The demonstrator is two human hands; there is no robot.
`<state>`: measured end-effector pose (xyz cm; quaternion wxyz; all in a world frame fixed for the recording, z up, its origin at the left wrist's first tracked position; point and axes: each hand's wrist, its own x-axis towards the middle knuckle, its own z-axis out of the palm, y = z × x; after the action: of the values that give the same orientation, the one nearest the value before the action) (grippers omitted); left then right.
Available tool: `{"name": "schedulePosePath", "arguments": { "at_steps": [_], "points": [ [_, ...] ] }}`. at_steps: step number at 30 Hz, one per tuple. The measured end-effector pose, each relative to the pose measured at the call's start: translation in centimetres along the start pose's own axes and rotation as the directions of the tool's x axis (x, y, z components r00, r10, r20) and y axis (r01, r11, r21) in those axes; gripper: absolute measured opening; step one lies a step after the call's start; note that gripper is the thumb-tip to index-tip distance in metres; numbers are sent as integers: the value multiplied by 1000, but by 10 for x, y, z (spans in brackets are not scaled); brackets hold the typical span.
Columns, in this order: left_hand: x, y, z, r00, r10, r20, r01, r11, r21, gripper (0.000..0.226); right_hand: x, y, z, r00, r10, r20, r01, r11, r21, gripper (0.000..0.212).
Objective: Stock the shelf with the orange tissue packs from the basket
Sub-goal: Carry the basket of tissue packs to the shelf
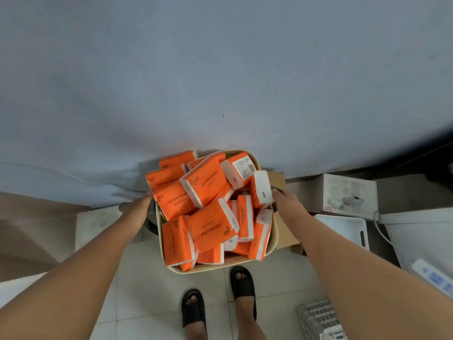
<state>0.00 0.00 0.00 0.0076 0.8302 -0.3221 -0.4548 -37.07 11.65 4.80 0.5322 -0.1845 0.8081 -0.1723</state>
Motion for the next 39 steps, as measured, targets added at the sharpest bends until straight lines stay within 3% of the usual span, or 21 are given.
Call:
{"name": "schedulePosePath", "arguments": {
  "at_steps": [2,3,5,6,8,10,12,14,18,20,23,25,27,29,35,39],
  "points": [
    [-16,11,4,998,52,41,-51,998,-23,54,8,-2,4,999,-25,-44,30,990,137,40],
    [-16,11,4,996,80,31,-79,996,-31,57,8,-3,4,997,-17,-77,33,979,202,29],
    [-17,4,-1,996,89,13,-88,995,-44,94,10,-4,2,984,105,-141,-43,922,385,13],
    [-19,1,-5,993,113,30,-112,993,-32,102,8,-7,0,974,172,-145,-77,862,501,12],
    [-19,-5,-9,992,121,36,-121,993,1,95,7,-7,-3,964,244,-105,-97,691,716,21],
    [-32,-4,-14,989,144,21,-143,989,-47,88,6,-6,-6,959,275,-76,-117,623,773,19],
    [-35,-10,-15,988,155,5,-152,976,-154,76,3,-9,-8,965,248,-87,-116,698,707,14],
    [-41,-15,-19,987,159,-4,-156,958,-241,68,-5,-16,-10,978,148,-146,-46,840,541,15],
    [-62,-16,-21,975,222,-15,-214,920,-328,55,-19,-22,2,984,-121,-134,150,961,232,42],
    [-74,-9,-17,958,286,-1,-277,926,-255,51,-23,-21,10,956,-280,-93,277,960,-45,58],
    [-100,0,-7,889,457,39,-446,882,-151,32,-32,-24,15,942,-332,-42,320,930,-183,64],
    [-108,3,-1,865,494,86,-482,867,-130,46,-37,-26,15,939,-345,-14,329,907,-263,66],
    [-107,1,3,864,488,127,-480,873,-91,75,-42,-28,16,926,-378,19,358,860,-364,71],
    [-106,-1,5,881,456,125,-452,890,-60,86,-45,-29,20,919,-391,42,376,844,-381,73],
    [-119,5,8,887,447,115,-439,894,-85,84,-38,-36,34,944,-331,1,330,942,-64,71],
    [-119,8,8,888,445,118,-434,894,-107,91,-41,-46,30,956,-288,49,292,948,-130,87]
  ]
}}
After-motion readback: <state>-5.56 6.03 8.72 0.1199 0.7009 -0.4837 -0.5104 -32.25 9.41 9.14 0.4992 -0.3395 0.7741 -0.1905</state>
